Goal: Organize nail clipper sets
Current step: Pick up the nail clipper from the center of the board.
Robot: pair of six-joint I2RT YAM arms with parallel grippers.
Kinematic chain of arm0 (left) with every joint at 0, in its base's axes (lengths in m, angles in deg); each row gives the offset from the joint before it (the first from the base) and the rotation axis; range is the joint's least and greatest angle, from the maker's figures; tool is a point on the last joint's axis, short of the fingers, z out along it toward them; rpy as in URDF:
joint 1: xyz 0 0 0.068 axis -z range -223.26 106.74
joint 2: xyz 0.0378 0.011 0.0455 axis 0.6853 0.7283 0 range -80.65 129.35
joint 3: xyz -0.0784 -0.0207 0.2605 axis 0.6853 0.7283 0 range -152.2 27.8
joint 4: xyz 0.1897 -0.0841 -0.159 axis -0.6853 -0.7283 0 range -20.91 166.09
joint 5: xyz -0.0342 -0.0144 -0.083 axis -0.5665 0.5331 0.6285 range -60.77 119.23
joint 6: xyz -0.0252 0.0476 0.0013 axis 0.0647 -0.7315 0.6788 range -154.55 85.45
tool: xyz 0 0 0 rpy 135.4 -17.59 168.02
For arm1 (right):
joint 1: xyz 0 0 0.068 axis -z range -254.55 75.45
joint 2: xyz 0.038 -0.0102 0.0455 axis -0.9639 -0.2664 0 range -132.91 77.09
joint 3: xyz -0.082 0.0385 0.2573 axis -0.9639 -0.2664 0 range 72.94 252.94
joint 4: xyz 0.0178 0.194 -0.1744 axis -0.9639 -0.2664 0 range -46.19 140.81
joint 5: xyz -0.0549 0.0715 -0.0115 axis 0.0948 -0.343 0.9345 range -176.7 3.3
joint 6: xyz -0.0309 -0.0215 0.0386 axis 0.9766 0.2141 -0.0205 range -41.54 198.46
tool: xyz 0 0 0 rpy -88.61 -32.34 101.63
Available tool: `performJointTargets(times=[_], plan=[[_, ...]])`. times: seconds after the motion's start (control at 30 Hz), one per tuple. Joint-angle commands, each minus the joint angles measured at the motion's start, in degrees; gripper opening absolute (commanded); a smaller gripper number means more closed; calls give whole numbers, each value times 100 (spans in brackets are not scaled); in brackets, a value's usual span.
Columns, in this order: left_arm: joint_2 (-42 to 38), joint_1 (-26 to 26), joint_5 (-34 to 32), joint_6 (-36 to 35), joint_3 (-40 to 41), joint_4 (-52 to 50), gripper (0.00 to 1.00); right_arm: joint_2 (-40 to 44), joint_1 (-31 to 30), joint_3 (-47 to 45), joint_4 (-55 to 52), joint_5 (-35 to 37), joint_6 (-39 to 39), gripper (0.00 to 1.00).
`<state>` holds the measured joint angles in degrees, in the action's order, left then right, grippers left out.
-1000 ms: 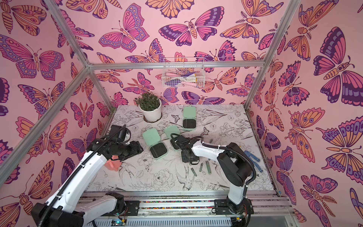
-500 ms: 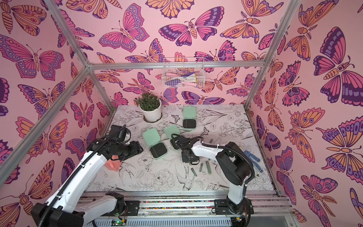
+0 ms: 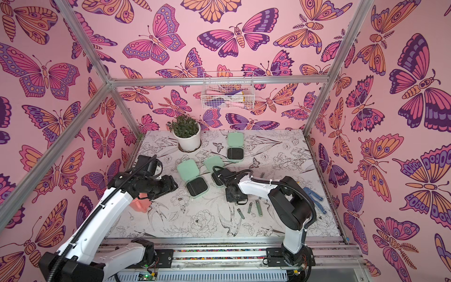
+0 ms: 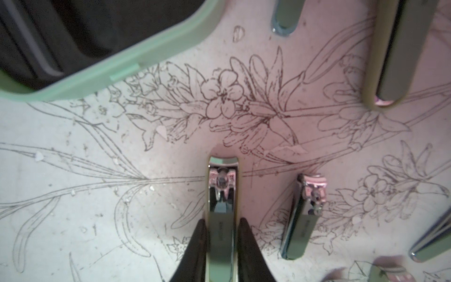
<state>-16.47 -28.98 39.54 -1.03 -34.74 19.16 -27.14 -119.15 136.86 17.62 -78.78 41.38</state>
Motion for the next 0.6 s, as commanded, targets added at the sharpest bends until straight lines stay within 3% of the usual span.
performJointTargets(times=[0.0, 0.33, 0.57], plan=[[-34, 13, -44, -10, -40, 55, 65, 126, 23, 147, -298, -165, 174, 6], [-333, 5, -310, 59, -49, 50, 65, 267, -266, 1295, -1010, -80, 851, 5], [-337, -180, -326, 481, 284, -186, 64, 41, -510, 2014, -1135, -183, 1156, 5]])
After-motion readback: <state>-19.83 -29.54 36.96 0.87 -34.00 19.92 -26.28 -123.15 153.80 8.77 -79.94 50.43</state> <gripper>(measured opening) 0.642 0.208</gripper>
